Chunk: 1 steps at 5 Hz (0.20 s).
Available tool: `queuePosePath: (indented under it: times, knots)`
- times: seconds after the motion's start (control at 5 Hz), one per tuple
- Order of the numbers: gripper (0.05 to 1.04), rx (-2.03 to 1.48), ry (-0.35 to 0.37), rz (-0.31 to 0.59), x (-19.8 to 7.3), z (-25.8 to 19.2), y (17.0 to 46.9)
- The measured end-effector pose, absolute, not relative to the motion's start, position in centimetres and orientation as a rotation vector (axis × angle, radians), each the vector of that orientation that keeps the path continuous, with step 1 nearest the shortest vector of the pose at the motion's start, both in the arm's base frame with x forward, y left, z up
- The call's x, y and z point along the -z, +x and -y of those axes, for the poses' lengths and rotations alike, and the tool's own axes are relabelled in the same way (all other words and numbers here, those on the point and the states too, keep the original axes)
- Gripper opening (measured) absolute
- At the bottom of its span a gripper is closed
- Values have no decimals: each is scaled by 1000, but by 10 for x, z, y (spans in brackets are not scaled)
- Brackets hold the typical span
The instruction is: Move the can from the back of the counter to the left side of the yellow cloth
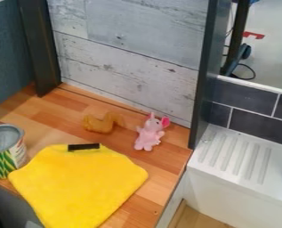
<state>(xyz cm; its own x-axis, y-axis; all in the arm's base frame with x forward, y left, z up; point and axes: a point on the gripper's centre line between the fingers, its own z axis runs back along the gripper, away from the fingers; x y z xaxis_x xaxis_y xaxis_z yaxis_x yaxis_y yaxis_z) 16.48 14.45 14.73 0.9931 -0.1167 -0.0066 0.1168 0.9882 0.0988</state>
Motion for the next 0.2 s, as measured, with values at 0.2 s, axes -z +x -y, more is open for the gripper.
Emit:
queuePosePath:
  times: [0.2]
  knots:
    - [1000, 177, 23, -42, -139, -116, 159]
